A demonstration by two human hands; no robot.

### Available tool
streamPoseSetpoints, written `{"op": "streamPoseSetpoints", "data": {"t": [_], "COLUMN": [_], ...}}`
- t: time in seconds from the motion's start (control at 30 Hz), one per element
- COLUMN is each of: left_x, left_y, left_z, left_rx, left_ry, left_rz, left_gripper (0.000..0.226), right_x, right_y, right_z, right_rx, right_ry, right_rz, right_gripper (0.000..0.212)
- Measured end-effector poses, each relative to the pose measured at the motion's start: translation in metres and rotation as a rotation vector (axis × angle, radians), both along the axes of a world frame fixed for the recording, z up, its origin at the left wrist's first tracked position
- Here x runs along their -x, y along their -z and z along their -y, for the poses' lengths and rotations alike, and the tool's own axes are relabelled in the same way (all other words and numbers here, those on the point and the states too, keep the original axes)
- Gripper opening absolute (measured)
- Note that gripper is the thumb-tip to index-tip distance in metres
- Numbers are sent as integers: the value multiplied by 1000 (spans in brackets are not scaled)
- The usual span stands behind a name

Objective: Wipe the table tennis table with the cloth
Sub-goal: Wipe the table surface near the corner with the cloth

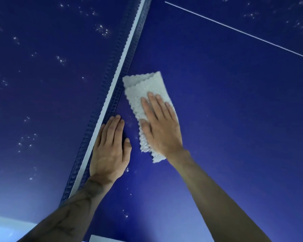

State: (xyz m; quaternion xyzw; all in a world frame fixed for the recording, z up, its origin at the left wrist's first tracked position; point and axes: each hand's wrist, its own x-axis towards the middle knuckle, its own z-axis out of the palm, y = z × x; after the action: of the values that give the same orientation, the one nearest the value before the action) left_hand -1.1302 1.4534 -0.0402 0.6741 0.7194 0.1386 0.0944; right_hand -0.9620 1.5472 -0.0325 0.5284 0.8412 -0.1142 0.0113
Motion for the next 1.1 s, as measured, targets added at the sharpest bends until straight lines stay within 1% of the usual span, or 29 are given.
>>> {"op": "streamPoseSetpoints", "data": {"t": [0.07, 0.13, 0.17, 0.2, 0.3, 0.33, 0.37, 0.4, 0.47, 0.53, 0.6, 0.63, 0.7, 0.77, 0.83, 0.9, 0.93, 0.97, 1.0, 1.1], "left_x": [0, 1, 1, 1, 1, 1, 3, 4, 8, 10, 10, 11, 11, 11, 11, 11, 12, 12, 12, 11], "left_y": [1, 2, 1, 1, -3, -4, -5, -6, -8, -6, 0, 4, 11, 13, 12, 10, 9, 8, 7, 5], "left_z": [1, 2, 2, 2, 3, 3, 5, 9, 21, 37, 49, 53, 54, 54, 53, 52, 52, 52, 53, 52], "left_rx": [-13, -20, -22, -20, -3, 1, 5, 8, 15, 28, 29, 23, -1, -17, -25, -15, -7, -1, 0, 6], "left_ry": [0, 2, 4, 3, 13, 24, 40, 55, 80, 101, 109, 111, 108, 101, 97, 95, 92, 86, 82, 83], "left_rz": [2, 0, 2, 5, 26, 34, 43, 47, 33, 12, -9, -18, -19, -22, -12, -7, -7, -5, -4, 1], "left_gripper": [54, 54, 54, 54, 54, 54, 54, 54, 54, 54, 54, 54, 55, 54, 54, 55, 55, 55, 55, 55], "right_x": [-15, -22, -20, -17, -15, -20, -27, -36, -56, -70, -71, -66, -42, -11, 12, 11, 2, -8, -17, -18], "right_y": [-2, -4, -5, -4, -1, -2, -3, -5, -8, -11, -12, -11, -6, -5, -6, -6, -6, -7, -7, -7], "right_z": [-4, 12, 25, 40, 70, 70, 66, 60, 45, 25, 0, -13, -29, -26, -1, 24, 28, 25, 17, -22], "right_rx": [-1, -16, -24, -24, 2, 1, -1, 1, 8, 11, 16, 18, 7, 7, 1, 1, 11, 20, 18, 13], "right_ry": [120, 252, 285, 271, 76, 46, 73, 154, 384, 569, 662, 666, 571, 362, 95, -130, -185, -188, -142, 69], "right_rz": [11, -7, -15, -15, -19, -21, -27, -33, -37, -12, -10, -13, -5, -14, -41, -73, -78, -73, -48, 44], "right_gripper": [64, 64, 65, 65, 63, 63, 63, 64, 66, 65, 64, 65, 67, 69, 67, 62, 61, 61, 62, 65]}}
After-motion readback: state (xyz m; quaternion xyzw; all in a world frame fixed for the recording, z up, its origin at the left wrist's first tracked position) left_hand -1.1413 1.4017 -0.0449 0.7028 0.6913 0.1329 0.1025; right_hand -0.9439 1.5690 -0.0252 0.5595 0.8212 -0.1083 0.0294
